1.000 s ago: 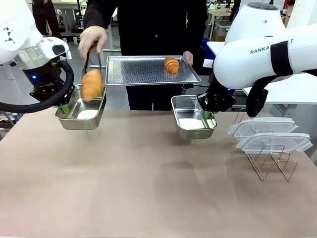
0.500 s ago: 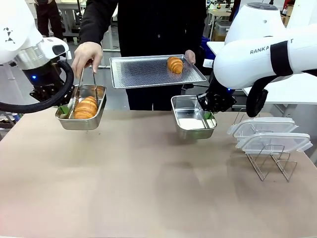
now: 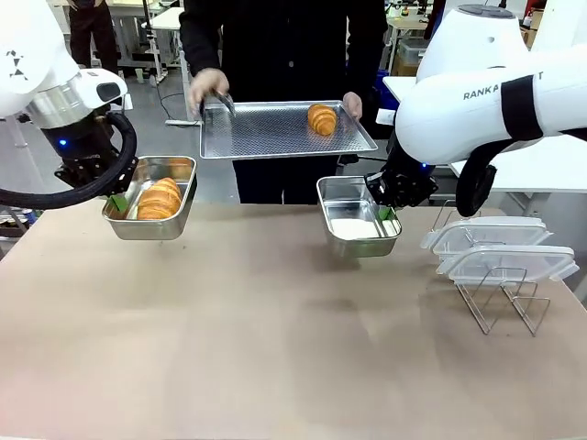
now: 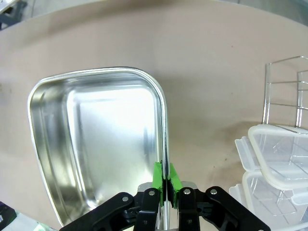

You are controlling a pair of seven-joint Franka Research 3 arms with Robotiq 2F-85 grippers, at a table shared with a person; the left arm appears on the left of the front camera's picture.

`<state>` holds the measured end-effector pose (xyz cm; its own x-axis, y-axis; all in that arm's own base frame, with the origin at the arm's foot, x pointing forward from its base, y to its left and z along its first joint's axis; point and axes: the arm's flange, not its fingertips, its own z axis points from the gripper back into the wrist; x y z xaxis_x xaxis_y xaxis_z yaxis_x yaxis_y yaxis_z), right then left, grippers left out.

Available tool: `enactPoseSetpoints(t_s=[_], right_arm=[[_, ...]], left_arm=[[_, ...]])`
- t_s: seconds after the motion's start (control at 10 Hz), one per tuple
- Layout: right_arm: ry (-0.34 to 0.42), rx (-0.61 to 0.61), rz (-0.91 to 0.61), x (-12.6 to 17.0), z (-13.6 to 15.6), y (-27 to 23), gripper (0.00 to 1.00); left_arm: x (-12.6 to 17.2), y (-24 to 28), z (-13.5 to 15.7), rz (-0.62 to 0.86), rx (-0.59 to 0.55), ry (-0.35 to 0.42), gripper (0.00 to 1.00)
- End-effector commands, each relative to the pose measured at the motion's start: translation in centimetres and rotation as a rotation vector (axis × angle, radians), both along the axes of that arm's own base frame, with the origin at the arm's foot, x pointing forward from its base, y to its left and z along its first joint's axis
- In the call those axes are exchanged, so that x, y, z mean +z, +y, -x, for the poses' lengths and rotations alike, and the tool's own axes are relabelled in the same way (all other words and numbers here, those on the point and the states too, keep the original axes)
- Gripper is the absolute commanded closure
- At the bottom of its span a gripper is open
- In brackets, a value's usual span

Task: Place the bread in airtight containers.
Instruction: Once an object is inside an Airtight Container , place the container in the center of the table.

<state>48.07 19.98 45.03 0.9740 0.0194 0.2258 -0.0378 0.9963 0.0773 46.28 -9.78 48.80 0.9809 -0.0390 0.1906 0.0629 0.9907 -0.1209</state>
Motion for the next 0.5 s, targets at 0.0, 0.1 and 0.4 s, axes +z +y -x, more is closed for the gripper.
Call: enactPoseSetpoints(t_s=[0.0,0.1,0.4], right_arm=[[-0.007,-0.022,0.0,0.3,0.0,0.1,1.0],[-0.007,-0.022,0.0,0.3,0.0,0.1,1.0],[-0.007,-0.022,0.0,0.3,0.0,0.1,1.0]], left_arm=[[0.6,0.1,-0.2,0.002,-0.002,-0.003,1.0],[0.6,0.1,-0.2,0.002,-0.002,-0.003,1.0],[-1.7,0.9,0.0,0.0,0.028,0.016,0.95]])
